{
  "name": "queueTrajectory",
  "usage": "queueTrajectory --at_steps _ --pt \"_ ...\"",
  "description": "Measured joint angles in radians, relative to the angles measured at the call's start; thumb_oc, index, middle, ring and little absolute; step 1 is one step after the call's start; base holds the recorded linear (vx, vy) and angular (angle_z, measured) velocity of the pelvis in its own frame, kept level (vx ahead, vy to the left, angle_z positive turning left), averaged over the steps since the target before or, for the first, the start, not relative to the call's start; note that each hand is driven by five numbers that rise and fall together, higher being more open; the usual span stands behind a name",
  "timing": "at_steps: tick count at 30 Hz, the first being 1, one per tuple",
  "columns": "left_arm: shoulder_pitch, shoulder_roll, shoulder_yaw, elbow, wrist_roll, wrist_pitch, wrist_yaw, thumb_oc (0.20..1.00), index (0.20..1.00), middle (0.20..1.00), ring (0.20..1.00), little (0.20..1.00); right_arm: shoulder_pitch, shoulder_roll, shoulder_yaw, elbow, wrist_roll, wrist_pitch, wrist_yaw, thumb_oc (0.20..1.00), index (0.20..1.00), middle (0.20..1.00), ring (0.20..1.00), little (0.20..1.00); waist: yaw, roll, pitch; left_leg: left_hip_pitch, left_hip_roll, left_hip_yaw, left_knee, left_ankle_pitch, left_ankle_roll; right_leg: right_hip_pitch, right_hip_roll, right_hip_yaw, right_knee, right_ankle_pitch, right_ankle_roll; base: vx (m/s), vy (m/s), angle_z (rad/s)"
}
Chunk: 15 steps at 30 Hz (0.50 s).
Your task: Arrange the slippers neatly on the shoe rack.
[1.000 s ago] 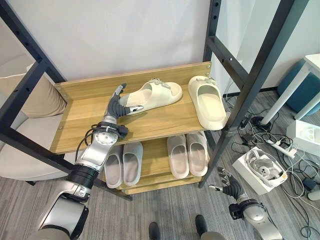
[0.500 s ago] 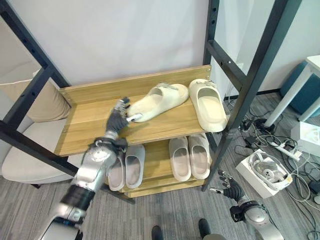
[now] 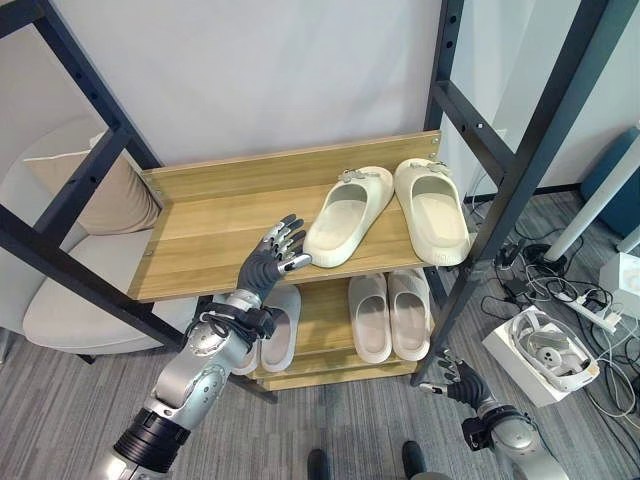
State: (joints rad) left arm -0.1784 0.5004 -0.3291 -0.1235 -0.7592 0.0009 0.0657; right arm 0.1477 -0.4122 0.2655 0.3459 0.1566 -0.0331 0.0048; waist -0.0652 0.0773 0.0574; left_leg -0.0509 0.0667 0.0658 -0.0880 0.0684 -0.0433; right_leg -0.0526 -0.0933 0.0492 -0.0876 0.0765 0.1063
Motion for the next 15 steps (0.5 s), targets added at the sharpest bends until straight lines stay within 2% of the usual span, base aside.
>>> queueTrajectory --at_steps 4,7,15 --pt "-0.08 -0.072 -0.059 0.045 0.035 0.013 0.004 1.0 1.0 1.0 1.0 1.0 -0.012 0.001 0.001 0.0 0.0 0.001 0.0 1.0 1.0 1.0 1.0 1.0 -0.007 -0.001 0.0 0.0 0.0 0.001 0.001 0.0 0.0 -0.001 0.0 0.001 0.0 0.001 0.001 0.0 -0.003 -0.01" --pt "-0.121 -0.113 -0.076 0.066 0.043 0.028 0.015 1.0 1.0 1.0 1.0 1.0 -0.017 0.001 0.001 0.0 0.0 0.002 -0.003 1.0 1.0 1.0 1.0 1.0 -0.031 -0.002 0.0 0.0 0.0 0.003 0.006 0.002 -0.003 -0.003 0.001 0.003 0.0 0.0 0.0 0.0 -0.003 -0.01" --pt "-0.148 -0.111 -0.07 0.108 0.068 0.027 0.035 1.0 1.0 1.0 1.0 1.0 -0.017 0.002 0.0 0.002 0.003 0.02 -0.004 1.0 1.0 1.0 1.0 1.0 -0.031 -0.007 0.0 0.002 -0.001 0.008 0.006 -0.001 0.001 -0.004 -0.001 0.009 0.0 0.001 0.001 0.0 -0.001 0.0"
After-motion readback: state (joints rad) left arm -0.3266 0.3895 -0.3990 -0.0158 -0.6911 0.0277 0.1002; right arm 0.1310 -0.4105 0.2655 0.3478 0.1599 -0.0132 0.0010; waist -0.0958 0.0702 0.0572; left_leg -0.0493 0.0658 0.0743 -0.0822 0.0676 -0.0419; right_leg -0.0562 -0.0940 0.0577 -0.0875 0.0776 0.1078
